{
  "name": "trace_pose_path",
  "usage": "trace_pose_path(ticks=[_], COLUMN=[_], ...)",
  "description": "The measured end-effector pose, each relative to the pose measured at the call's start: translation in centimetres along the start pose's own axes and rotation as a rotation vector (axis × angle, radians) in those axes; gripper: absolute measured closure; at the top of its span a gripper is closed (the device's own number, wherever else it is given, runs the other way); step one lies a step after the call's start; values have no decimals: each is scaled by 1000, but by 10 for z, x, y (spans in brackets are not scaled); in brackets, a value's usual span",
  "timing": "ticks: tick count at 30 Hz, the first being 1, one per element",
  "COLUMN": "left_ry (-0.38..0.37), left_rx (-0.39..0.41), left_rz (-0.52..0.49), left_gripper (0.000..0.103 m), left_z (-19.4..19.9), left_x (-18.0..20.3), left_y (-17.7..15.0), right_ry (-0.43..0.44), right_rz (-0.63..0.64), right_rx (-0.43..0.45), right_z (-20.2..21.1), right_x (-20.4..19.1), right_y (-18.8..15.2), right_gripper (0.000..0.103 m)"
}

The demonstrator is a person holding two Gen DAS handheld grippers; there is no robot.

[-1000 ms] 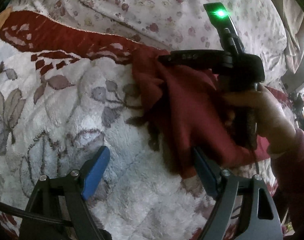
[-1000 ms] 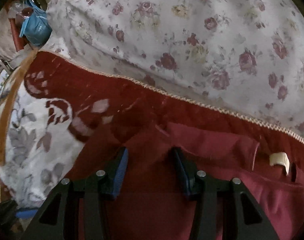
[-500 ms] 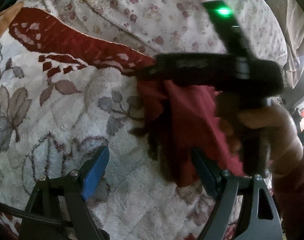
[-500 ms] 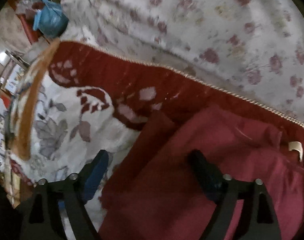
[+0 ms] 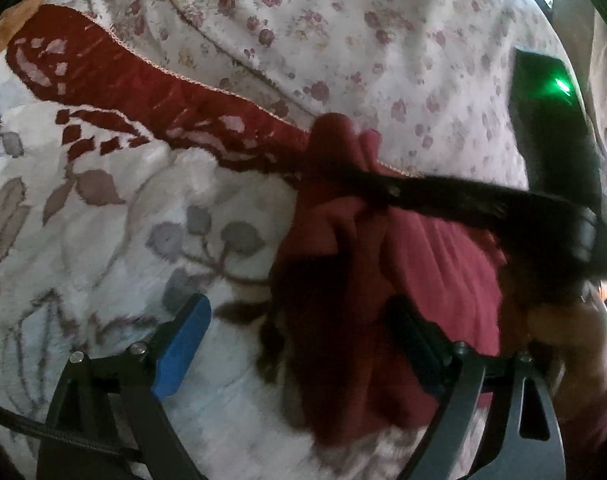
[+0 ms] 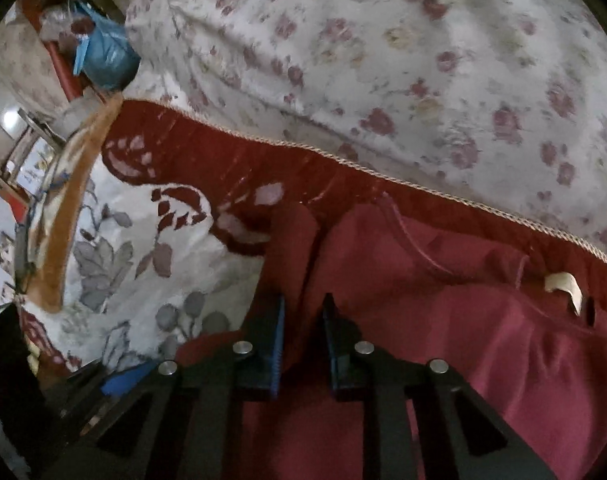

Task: Fold small clothes

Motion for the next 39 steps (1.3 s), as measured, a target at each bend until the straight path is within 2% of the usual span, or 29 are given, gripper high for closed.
trace_pose_path(ticks=[9,13,14,16,18,21,25,26,27,28,29,30,34,36,39], left_ry=[71,87,91,94,93,97,81,73,65,60,55,51,40,34,8], left_rx=[69,69,68,66,57,58,59,58,57,56,55,52,43,38,9], left_rz=[-121,-118,-117,-116,-124,-131,-105,-93,-79,-71,-64,-56,-32,1,78], left_gripper=[19,19,20,23,35,38,43,44,45,45,45,45,44,37,32], left_z=[2,1,1,0,-2,-4,-4,-4,-5,-5,-5,-5,-6,-8,-14], left_x=[22,19,18,18,18,18,16,15,14,13,13,12,10,6,-2], left_y=[4,5,5,3,1,-1,0,0,0,0,1,1,1,1,-2], right_ry=[43,41,41,34,28,27,80,86,91,93,96,104,112,106,94], right_rz=[-50,-37,-33,-27,-25,-46,-68,-61,-57,-56,-63,-74,-94,-99,-123], right_rx=[28,34,37,50,54,50,40,35,30,26,25,28,25,20,13], right_z=[26,32,34,40,43,45,45,45,44,43,42,41,38,37,36], right_x=[10,8,8,8,11,17,11,7,3,0,-3,-5,-8,-6,4], right_y=[-3,-4,-4,-4,-4,-6,-10,-10,-11,-11,-11,-10,-9,-11,-15], right_gripper=[86,86,93,95,95,95,94,91,78,71,53,47,46,44,42])
Point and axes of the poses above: each gripper's, at about its wrist camera, not at the fingertips, and z roughly against the way its jaws point, x to its right, y to its top, the point moved 9 cm from there along -z, roughly the way its jaws point, and after that the axes turned 5 degrees about x, right-handed, at the moved point
